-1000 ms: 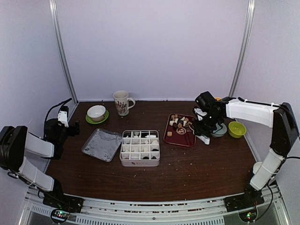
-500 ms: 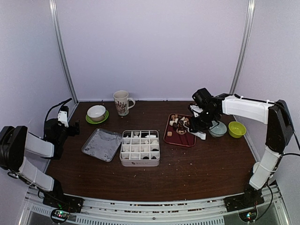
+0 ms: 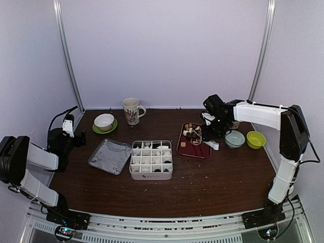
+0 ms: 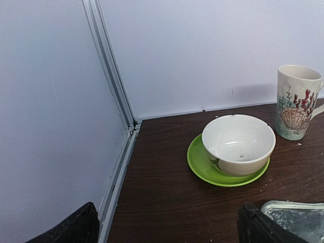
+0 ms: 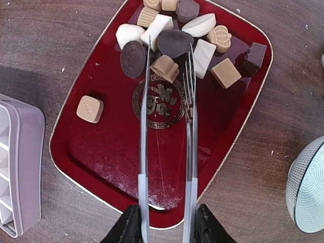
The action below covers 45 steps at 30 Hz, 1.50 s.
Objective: Pack the chocolate
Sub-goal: Pick up the fake chocolate from the plate, then place the fake chocolate in the empty pocket of the box.
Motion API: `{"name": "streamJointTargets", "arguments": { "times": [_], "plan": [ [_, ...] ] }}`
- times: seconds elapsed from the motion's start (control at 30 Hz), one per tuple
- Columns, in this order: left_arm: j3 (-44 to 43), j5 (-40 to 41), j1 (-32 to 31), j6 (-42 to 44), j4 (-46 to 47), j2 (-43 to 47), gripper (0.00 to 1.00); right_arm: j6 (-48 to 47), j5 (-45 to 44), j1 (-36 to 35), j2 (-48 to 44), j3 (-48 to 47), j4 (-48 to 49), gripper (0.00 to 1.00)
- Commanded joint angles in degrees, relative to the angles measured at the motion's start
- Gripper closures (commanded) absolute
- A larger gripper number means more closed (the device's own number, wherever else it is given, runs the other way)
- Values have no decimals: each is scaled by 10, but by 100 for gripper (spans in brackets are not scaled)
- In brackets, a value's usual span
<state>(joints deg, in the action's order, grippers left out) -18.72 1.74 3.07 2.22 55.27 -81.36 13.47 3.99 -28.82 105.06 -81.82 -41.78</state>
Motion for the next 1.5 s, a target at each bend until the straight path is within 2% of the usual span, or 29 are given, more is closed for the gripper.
{"name": "streamJointTargets", "arguments": {
  "times": [0.0,0.27,0.67,1.47],
  "plan": [
    [-8,4,4,-5,15,-3,2,-4,-24,0,17,-31,-9,64],
    [-8,4,4,-5,15,-3,2,-9,-18,-3,-9,-18,-11,69],
    [-8,4,4,-5,15,-3,2,-22,21,-10,-96,22,-15,75],
    [-8,3,4,-5,15,-3,2,-47,78,-72,-252,178,65,76]
  ]
}}
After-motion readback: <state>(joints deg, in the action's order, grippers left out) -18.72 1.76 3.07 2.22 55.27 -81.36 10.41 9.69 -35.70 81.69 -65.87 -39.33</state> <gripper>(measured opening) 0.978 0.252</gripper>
